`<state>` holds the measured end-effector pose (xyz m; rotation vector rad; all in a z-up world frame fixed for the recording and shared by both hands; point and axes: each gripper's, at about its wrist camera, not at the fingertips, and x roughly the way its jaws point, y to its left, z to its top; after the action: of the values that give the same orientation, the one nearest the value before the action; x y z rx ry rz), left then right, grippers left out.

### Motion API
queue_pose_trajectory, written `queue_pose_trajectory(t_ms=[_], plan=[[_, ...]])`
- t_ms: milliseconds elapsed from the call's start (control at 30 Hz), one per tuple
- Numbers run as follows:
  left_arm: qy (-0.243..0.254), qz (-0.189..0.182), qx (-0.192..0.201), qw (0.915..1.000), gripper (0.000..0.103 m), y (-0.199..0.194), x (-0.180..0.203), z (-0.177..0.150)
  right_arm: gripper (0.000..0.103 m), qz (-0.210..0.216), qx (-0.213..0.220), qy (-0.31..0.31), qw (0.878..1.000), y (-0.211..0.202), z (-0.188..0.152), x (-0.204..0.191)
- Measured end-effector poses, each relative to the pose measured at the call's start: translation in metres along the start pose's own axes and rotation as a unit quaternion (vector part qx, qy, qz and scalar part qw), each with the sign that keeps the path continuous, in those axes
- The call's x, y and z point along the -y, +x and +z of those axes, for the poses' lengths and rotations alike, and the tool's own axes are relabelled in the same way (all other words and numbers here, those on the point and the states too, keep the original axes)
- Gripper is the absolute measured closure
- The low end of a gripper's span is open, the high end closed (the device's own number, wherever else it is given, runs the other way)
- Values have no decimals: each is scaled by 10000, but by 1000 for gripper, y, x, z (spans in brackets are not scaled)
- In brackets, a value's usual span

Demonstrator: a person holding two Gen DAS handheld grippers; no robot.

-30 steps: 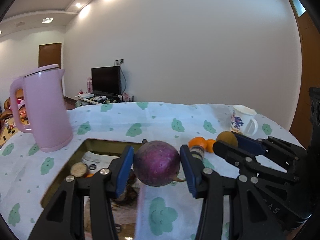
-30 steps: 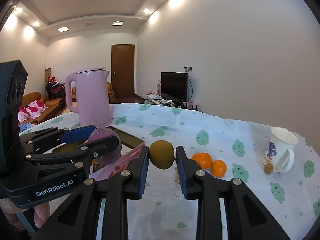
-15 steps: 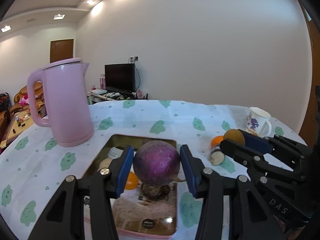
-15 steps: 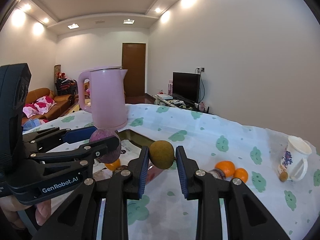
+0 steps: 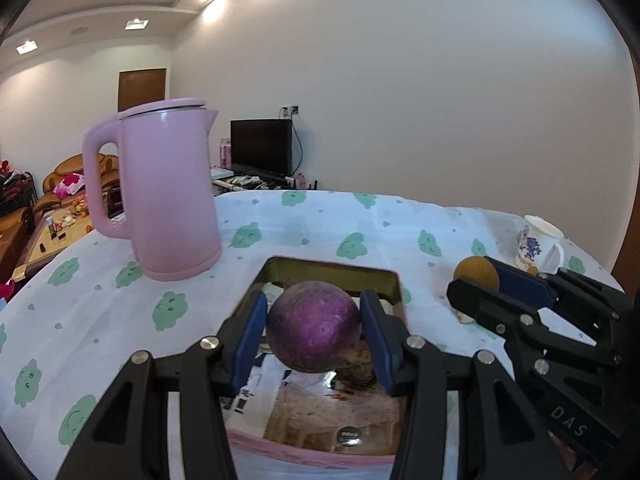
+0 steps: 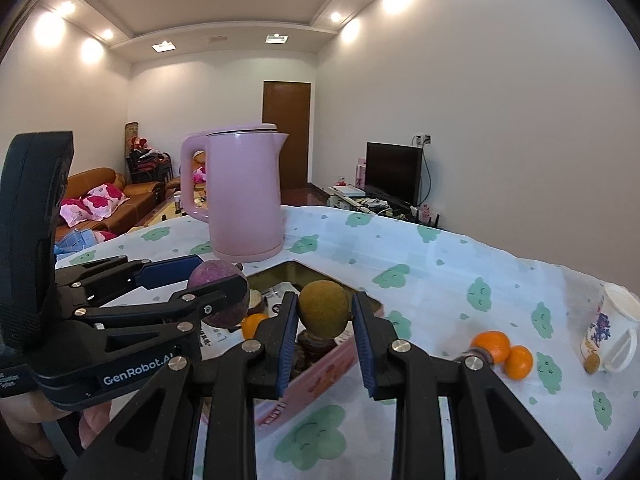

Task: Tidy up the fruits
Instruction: 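Carry the turnip with the left tool while the right tool carries the brown fruit over the pink tin, then lower the turnip into the tin and open the left tool while the right tool releases the brown fruit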

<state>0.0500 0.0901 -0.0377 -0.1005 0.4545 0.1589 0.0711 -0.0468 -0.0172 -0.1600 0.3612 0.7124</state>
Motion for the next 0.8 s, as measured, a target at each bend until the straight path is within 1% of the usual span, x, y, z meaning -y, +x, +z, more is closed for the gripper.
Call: queue_pose_trajectory(t_ms=[367,800], plan=[[-132,167,-76,9997,53,2,-24,-3,74,145,-109,-65,9998,15,-2,-17],[-172,294,-156,9993,53,5,-38,-5,74,253,-255,-60,9993,25,-5,-27]])
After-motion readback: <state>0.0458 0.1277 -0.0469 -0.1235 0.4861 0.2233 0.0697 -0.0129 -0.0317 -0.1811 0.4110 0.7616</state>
